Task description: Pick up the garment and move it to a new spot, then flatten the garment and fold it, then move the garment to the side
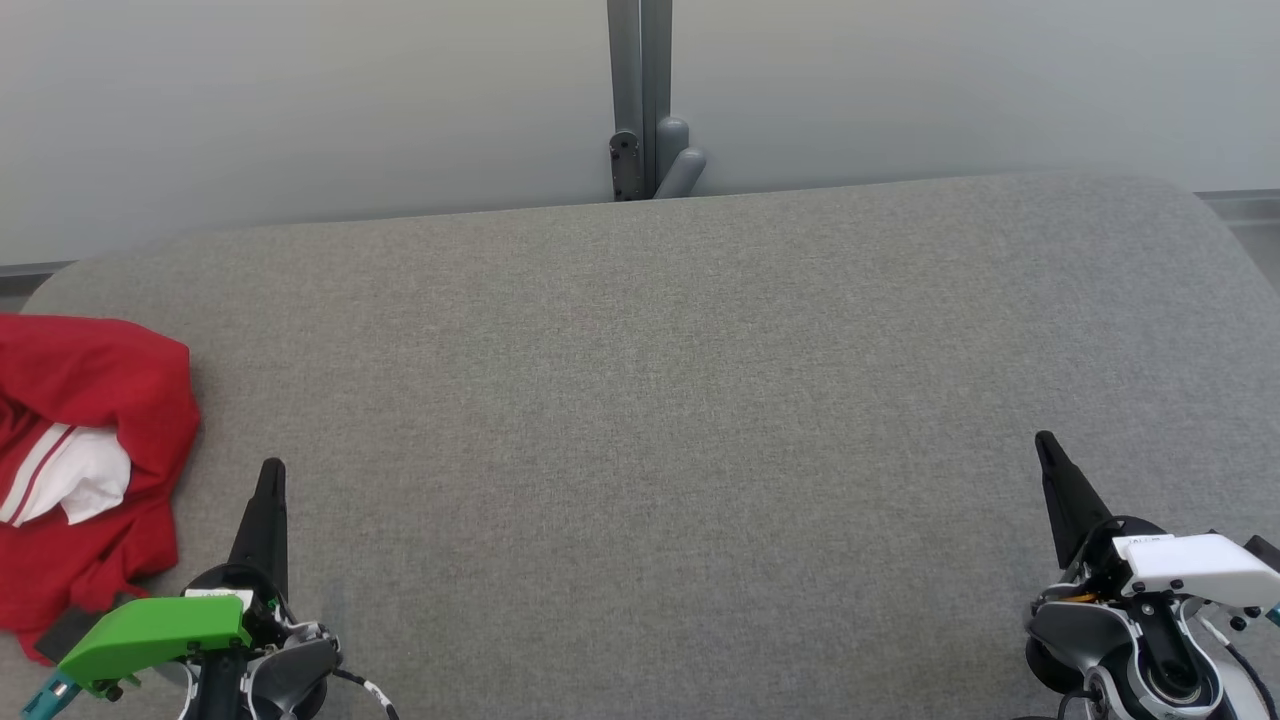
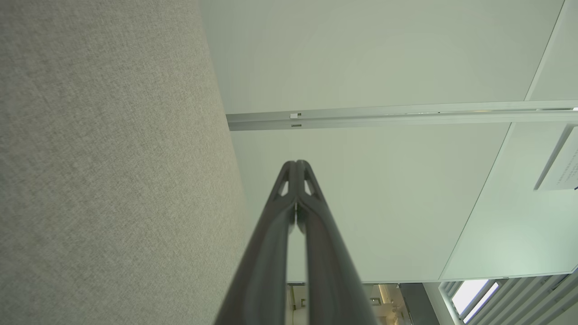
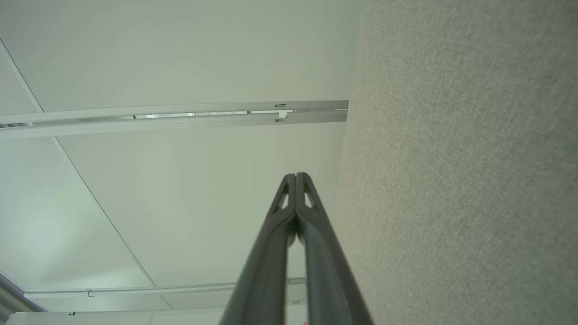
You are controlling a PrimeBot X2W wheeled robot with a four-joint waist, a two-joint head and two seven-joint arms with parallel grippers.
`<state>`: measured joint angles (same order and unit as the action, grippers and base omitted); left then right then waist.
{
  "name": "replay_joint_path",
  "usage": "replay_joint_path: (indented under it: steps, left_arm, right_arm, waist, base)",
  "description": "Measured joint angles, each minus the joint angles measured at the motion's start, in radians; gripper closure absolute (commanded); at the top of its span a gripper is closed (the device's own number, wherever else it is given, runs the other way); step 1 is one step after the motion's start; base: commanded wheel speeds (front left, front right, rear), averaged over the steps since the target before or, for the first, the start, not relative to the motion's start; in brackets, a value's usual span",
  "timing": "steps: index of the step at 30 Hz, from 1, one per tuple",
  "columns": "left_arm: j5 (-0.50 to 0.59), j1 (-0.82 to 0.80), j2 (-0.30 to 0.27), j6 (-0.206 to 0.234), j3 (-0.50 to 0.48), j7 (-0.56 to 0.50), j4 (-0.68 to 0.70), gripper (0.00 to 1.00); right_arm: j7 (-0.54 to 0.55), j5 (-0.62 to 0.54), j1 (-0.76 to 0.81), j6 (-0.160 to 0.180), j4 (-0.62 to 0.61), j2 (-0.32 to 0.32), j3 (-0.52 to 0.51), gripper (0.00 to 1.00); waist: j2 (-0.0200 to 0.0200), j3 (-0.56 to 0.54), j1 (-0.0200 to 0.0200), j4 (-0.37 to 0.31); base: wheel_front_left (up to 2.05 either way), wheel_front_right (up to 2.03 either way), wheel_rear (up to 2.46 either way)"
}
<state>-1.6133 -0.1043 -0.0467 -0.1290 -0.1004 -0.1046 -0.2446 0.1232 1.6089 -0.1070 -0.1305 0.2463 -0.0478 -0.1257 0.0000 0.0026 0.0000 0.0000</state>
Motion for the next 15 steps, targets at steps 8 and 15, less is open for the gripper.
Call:
replay_joint_path:
  steps: [8,15]
  left_arm:
    - [0.0,0.0,0.0,0.0,0.0,0.0,0.0,1.0]
    - [0.0,0.0,0.0,0.0,0.0,0.0,0.0,1.0]
  right_arm:
    - [0.0,0.0,0.0,0.0,0.0,0.0,0.0,1.0]
    - [0.0,0.0,0.0,0.0,0.0,0.0,0.0,1.0]
  waist:
    - [0.0,0.0,0.0,0.0]
    - [0.0,0.0,0.0,0.0]
  base:
    - [0.0,0.0,0.0]
    - [0.0,0.0,0.0]
